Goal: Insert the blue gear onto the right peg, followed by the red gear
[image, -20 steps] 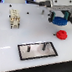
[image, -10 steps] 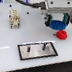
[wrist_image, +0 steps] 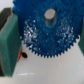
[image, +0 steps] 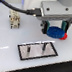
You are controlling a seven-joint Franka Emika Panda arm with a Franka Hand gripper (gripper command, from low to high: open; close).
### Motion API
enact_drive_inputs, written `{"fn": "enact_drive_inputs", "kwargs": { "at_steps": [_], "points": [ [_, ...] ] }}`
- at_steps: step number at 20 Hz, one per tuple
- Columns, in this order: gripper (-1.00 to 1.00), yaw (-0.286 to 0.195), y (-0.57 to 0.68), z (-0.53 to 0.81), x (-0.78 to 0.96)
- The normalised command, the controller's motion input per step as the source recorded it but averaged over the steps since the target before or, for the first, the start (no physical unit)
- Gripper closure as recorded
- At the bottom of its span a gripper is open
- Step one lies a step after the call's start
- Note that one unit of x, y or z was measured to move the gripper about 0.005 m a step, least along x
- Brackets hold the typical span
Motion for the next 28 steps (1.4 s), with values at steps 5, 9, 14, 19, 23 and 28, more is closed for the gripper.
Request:
{"fn": "enact_drive_inputs", "kwargs": {
  "at_steps": [5,9,14,19,23,28],
  "points": [
    [1.00,0.000,-0.23,0.01,0.52],
    [1.00,0.000,-0.21,-0.04,0.37],
    [1.00,0.000,-0.17,-0.09,0.21],
    [1.00,0.000,-0.10,-0.07,0.15],
    [1.00,0.000,0.01,0.30,0.04],
    [1.00,0.000,-0.03,0.32,0.02]
  ]
}}
